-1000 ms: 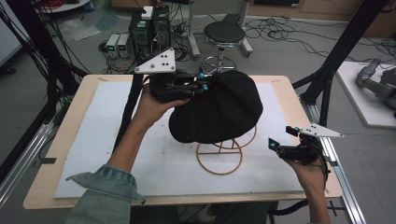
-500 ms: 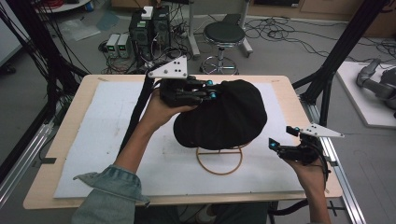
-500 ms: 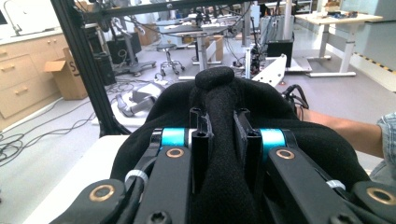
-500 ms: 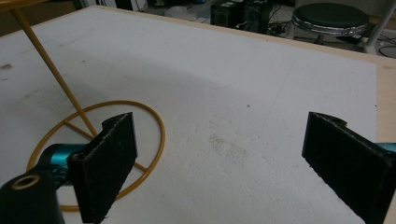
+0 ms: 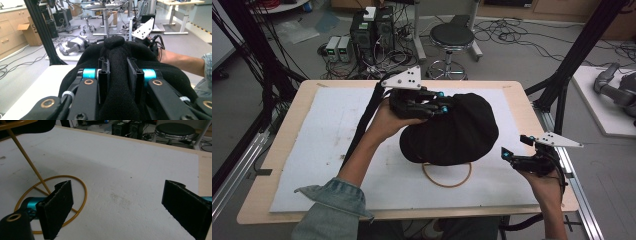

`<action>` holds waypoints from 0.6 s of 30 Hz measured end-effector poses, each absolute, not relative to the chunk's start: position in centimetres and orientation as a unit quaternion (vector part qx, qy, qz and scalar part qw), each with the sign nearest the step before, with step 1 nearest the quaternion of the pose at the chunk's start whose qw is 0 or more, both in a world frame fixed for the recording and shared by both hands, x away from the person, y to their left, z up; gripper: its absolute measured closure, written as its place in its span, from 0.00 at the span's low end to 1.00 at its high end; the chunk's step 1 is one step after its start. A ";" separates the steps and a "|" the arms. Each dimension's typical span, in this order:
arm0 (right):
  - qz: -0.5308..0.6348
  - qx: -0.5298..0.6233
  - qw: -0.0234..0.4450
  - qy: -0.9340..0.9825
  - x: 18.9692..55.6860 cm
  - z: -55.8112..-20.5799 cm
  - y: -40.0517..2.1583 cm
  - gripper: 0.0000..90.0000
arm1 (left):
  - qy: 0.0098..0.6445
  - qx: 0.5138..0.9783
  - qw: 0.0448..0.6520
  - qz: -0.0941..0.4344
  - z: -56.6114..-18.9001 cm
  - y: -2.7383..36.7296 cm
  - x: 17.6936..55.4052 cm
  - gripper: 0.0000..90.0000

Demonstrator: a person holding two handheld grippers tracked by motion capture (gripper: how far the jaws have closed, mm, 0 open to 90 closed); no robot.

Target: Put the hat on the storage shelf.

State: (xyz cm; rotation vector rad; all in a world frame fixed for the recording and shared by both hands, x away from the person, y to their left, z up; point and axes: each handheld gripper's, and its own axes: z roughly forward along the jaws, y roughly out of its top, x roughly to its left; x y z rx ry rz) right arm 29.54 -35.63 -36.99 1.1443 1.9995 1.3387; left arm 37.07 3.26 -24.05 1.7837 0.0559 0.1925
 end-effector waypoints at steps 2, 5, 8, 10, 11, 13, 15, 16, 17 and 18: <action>0.488 0.416 0.237 0.729 29.5 -37.0 -35.6 0.11 | 0.026 0.779 0.621 0.082 -24.1 3.2 37.1 0.81; 0.488 0.416 0.238 0.730 29.5 -37.0 -35.6 0.11 | 0.029 0.779 0.621 0.079 -24.2 3.2 37.1 0.80; 0.488 0.416 0.237 0.729 29.5 -37.0 -35.7 0.11 | 0.029 0.778 0.622 0.080 -24.5 3.3 37.2 0.78; 0.488 0.417 0.237 0.729 29.5 -36.9 -35.7 0.11 | 0.033 0.776 0.624 0.078 -24.7 3.4 37.2 0.77; 0.488 0.417 0.237 0.729 29.5 -36.9 -35.7 0.11 | 0.032 0.777 0.623 0.079 -24.7 3.4 37.2 0.74; 0.488 0.417 0.237 0.729 29.5 -37.0 -35.7 0.11 | 0.035 0.780 0.619 0.081 -24.8 3.3 37.2 0.71; 0.488 0.417 0.238 0.729 29.5 -37.0 -35.7 0.11 | 0.033 0.785 0.613 0.082 -24.9 3.2 37.2 0.69; 0.487 0.417 0.237 0.730 29.5 -36.9 -35.7 0.11 | 0.033 0.786 0.613 0.081 -25.0 3.2 37.2 0.69; 0.488 0.417 0.237 0.729 29.5 -36.9 -35.7 0.11 | 0.034 0.786 0.612 0.081 -25.0 3.2 37.2 0.69; 0.489 0.418 0.236 0.728 29.5 -36.9 -35.7 0.11 | 0.034 0.785 0.613 0.081 -25.0 3.3 37.2 0.69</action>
